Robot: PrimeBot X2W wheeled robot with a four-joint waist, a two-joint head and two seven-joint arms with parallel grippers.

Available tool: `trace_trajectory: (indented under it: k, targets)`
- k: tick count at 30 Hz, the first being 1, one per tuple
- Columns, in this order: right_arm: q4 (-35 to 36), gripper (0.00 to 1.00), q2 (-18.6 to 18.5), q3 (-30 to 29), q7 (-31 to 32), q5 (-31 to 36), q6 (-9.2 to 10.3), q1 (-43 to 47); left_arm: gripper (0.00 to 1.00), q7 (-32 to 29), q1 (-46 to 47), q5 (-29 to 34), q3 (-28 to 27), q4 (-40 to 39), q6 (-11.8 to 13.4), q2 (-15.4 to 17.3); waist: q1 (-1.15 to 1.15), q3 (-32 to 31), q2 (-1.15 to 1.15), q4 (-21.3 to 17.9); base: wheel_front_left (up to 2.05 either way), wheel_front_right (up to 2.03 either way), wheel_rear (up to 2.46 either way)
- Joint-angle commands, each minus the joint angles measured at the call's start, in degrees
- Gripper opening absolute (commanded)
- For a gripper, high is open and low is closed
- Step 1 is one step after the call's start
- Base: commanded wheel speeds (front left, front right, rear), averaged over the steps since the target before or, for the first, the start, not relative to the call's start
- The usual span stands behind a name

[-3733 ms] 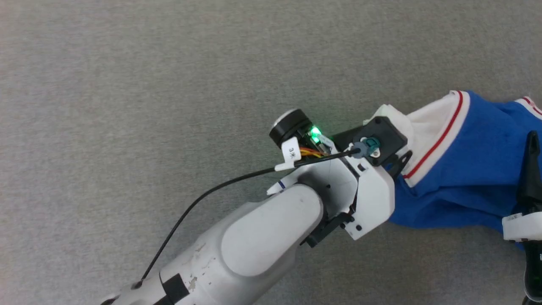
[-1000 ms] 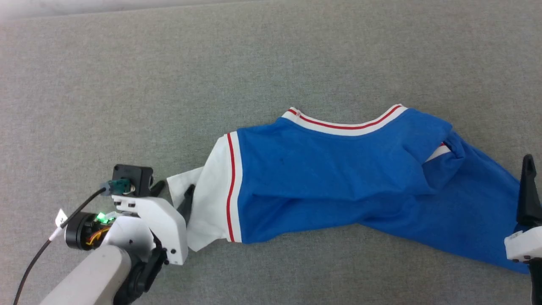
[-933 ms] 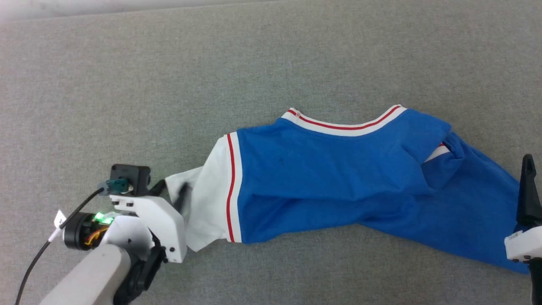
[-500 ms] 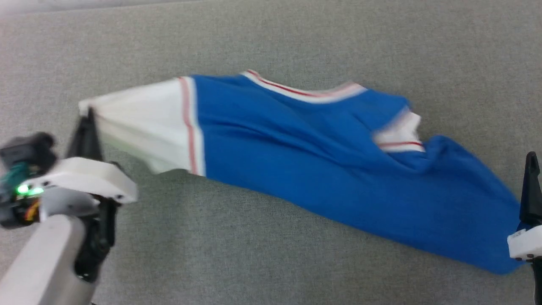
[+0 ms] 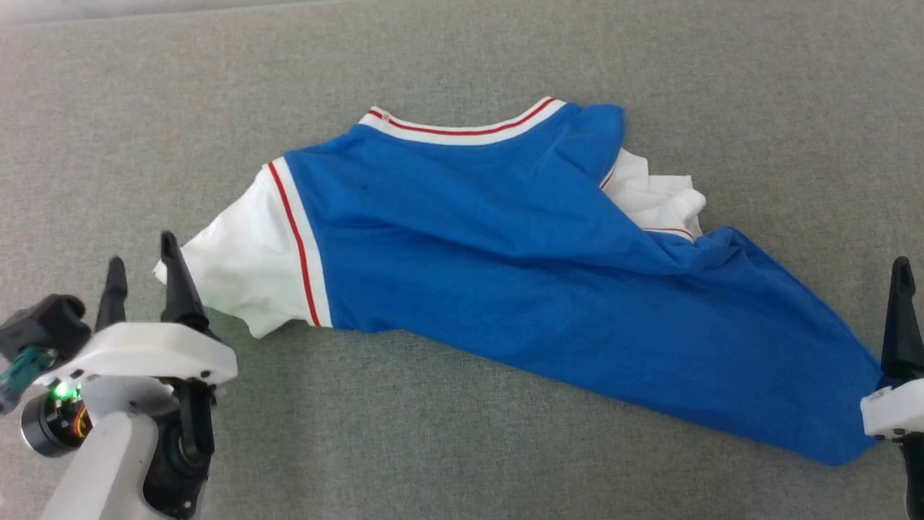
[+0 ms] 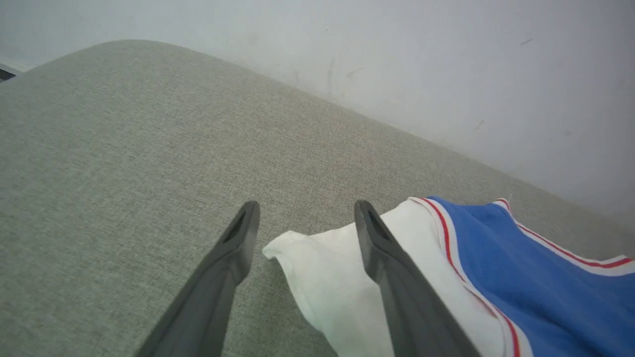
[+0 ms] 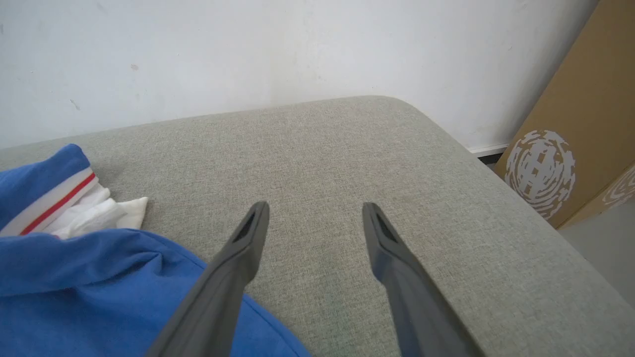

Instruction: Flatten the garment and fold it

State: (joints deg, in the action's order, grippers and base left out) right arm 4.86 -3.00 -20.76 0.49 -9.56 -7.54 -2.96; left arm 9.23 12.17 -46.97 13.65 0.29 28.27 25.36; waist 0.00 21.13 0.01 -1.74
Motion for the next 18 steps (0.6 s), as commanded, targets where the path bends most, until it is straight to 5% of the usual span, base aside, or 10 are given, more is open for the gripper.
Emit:
trace_trajectory:
  k: [1,12,18]
  targets:
    - [0.1,1.0,0.1,0.0,0.1,0.3,0.05,-0.6,1.0,1.4,-0.3,-0.2,-0.8,-0.8,-0.5,-0.5,0.0,-0.4,-0.01,0.2,0.0,0.0,0.0]
    - [2.3,1.0,0.0,7.7,8.5,4.6,0.05,-0.4,1.0,5.7,-4.0,10.7,-6.1,-16.5,-5.7,-6.8,0.0,-1.9,-0.01,0.2,0.0,0.0,0.0]
    - [-3.0,1.0,-6.6,13.3,15.8,3.4,0.05,-1.3,1.0,5.8,-6.4,13.6,-6.1,-16.6,-9.0,-11.0,0.0,-1.9,-0.01,0.2,0.0,0.0,0.0]
